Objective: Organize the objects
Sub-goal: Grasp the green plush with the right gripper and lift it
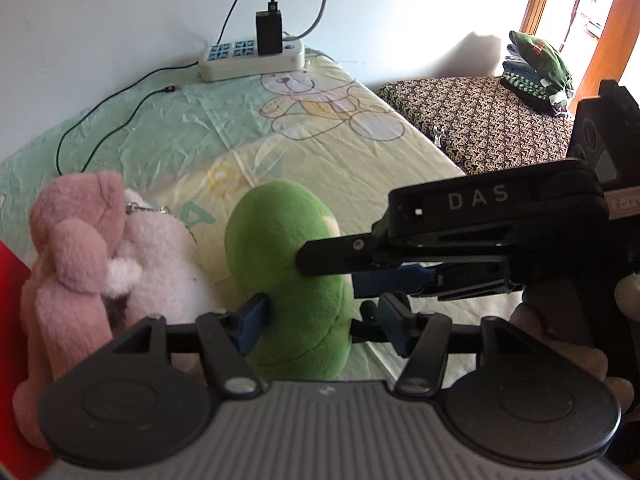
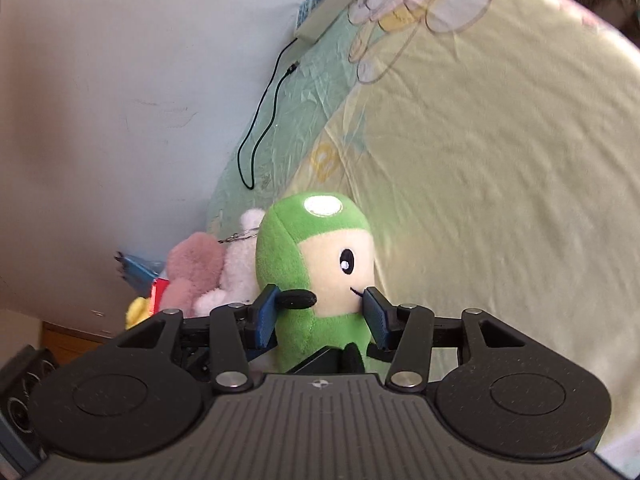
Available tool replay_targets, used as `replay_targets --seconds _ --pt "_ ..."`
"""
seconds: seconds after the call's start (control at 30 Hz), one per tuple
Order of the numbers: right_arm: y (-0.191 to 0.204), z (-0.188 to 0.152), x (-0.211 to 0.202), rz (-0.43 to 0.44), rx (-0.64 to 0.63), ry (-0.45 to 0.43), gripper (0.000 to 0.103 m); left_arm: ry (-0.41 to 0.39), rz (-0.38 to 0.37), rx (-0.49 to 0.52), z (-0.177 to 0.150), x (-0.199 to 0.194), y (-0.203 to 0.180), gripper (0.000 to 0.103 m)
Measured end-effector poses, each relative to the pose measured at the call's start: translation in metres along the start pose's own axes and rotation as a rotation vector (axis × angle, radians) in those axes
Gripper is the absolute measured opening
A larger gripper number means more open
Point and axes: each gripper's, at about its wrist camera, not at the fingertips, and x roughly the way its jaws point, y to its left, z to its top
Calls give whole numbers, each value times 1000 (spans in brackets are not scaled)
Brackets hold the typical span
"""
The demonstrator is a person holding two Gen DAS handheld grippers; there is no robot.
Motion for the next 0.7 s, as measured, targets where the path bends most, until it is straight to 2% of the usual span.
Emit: replay_targets --seconds 0.13,0.23,0.43,0.7 --pt "6 -3 -7 -14 -29 1 46 7 -12 -5 0 -3 -3 60" --pt "14 -8 -17 -43 -76 -9 46 14 -49 -14 -2 -7 -9 60" --pt "22 -24 -47 -140 -169 -2 46 45 -161 -25 -19 -21 -28 60" --pt "35 -60 -71 -270 -290 45 47 90 -224 24 -47 -35 -54 60"
